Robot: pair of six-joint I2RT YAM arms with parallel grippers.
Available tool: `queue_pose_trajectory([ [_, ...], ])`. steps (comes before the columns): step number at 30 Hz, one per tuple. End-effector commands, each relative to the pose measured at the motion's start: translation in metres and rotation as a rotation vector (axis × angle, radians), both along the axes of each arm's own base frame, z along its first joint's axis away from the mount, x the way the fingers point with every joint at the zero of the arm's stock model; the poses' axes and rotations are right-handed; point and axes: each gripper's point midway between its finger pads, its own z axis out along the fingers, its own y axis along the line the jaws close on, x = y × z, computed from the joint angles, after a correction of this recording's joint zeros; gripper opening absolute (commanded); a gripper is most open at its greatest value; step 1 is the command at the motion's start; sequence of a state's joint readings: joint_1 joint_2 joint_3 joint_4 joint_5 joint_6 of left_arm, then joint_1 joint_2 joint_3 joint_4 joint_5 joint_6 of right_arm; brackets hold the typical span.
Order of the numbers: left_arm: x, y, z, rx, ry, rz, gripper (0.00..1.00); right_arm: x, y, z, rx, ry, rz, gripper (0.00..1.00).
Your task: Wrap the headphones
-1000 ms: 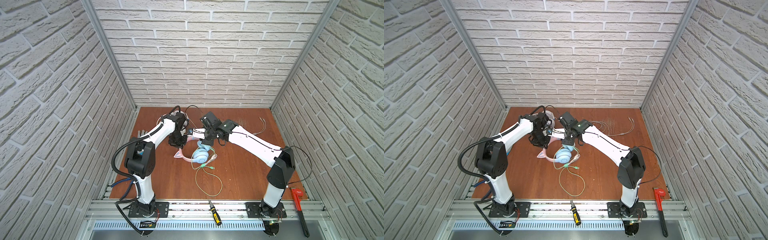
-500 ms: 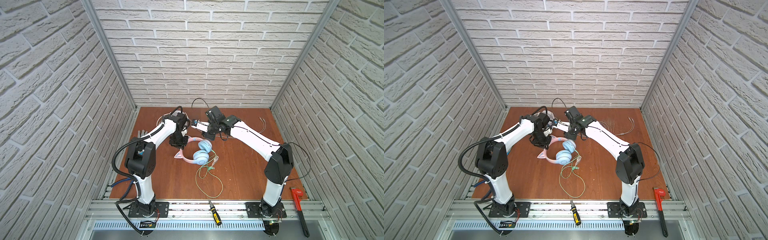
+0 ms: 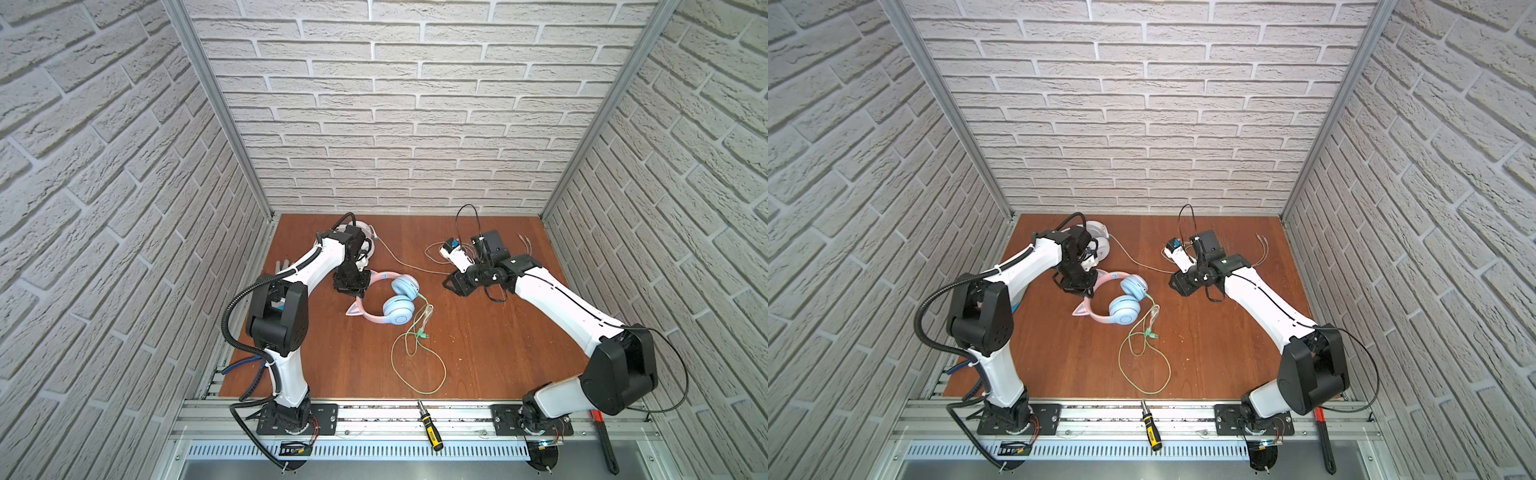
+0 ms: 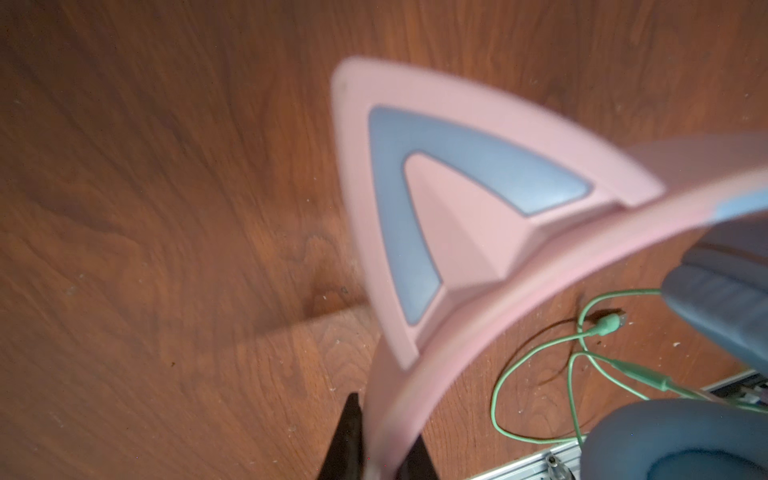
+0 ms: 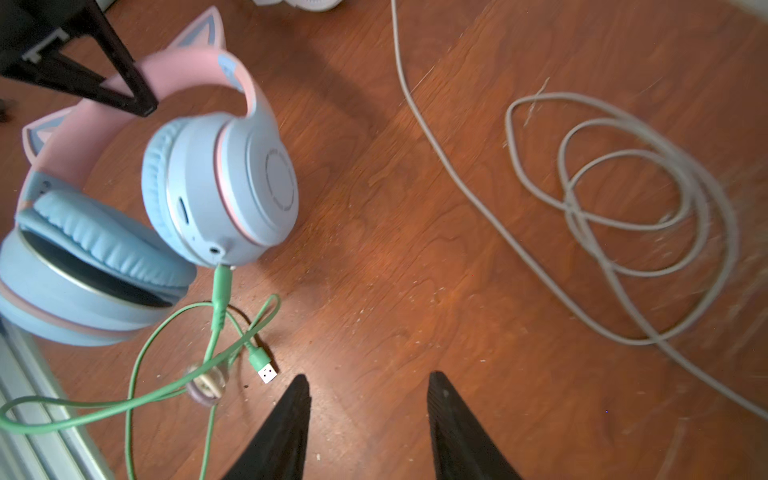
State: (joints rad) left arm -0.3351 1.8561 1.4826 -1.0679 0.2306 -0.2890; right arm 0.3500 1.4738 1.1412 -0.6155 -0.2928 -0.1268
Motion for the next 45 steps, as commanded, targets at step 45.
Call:
queue_pose_trajectory([
  [45,-0.006,0.011,0.043,-0.145,-0.077,-0.029,0.0,-0.008,0.06,-0.046,0.497,0.137,-0.133,0.62],
])
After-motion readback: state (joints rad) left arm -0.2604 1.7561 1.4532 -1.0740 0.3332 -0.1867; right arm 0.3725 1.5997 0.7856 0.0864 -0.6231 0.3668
